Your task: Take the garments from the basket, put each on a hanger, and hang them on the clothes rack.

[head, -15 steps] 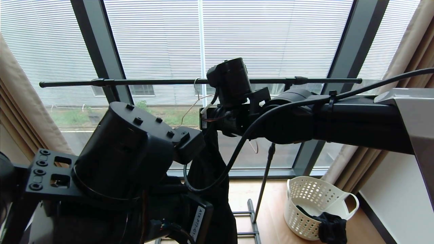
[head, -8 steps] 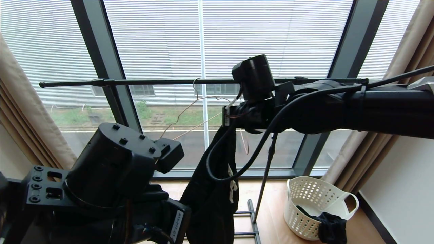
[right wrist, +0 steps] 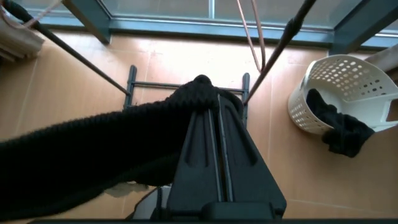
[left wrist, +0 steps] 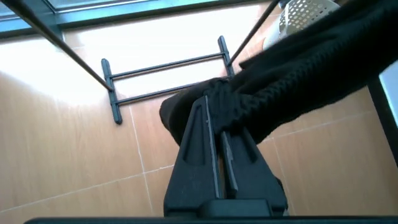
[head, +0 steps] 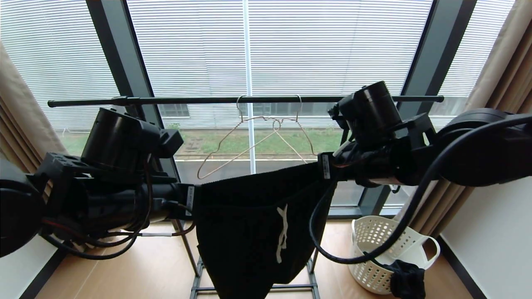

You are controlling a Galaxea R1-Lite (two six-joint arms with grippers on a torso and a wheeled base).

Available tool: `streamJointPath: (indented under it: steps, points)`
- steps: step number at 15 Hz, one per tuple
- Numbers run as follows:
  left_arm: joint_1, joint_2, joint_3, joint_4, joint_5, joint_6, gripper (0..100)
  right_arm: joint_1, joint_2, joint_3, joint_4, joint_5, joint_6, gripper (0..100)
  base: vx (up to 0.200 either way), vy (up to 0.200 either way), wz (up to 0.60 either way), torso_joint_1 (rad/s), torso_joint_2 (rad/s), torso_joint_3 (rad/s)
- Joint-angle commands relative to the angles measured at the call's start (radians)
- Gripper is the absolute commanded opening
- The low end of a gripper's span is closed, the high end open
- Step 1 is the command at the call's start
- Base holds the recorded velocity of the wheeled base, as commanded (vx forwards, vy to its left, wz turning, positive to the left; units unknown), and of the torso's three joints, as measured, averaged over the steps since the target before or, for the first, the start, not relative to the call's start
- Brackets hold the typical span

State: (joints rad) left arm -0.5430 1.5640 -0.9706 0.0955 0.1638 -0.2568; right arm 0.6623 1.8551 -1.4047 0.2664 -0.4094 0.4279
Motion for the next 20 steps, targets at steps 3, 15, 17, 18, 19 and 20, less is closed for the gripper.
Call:
streamJointPath:
  steps: [3, 15, 17, 18, 19, 20]
  points:
    - [0.026, 0.139, -0.171, 0.001, 0.0, 0.005, 0, 0.111, -0.132, 0.247, -0.044, -0.003, -0.024, 0, 0.0, 0.0, 0.0, 0.0, 0.0, 0.0]
    - [-0.038, 0.163, -0.324, 0.004, 0.008, 0.016, 0, 0.172, -0.089, 0.682, -0.452, 0.11, -0.264, 100, 0.0, 0.0, 0.0, 0.0, 0.0, 0.0]
    - [-0.04, 0.16, -0.326, 0.004, 0.011, 0.018, 0, 0.168, -0.094, 0.779, -0.619, 0.164, -0.357, 100, 0.0, 0.0, 0.0, 0.0, 0.0, 0.0]
    - [-0.046, 0.157, -0.326, 0.004, 0.013, 0.018, 0, 0.168, -0.093, 0.813, -0.679, 0.182, -0.39, 100, 0.0, 0.0, 0.0, 0.0, 0.0, 0.0]
    - [-0.052, 0.154, -0.326, 0.004, 0.013, 0.016, 0, 0.169, -0.091, 0.833, -0.717, 0.201, -0.408, 100, 0.0, 0.0, 0.0, 0.0, 0.0, 0.0]
    - [-0.055, 0.154, -0.327, 0.004, 0.013, 0.018, 0, 0.169, -0.091, 0.84, -0.734, 0.215, -0.416, 100, 0.0, 0.0, 0.0, 0.0, 0.0, 0.0]
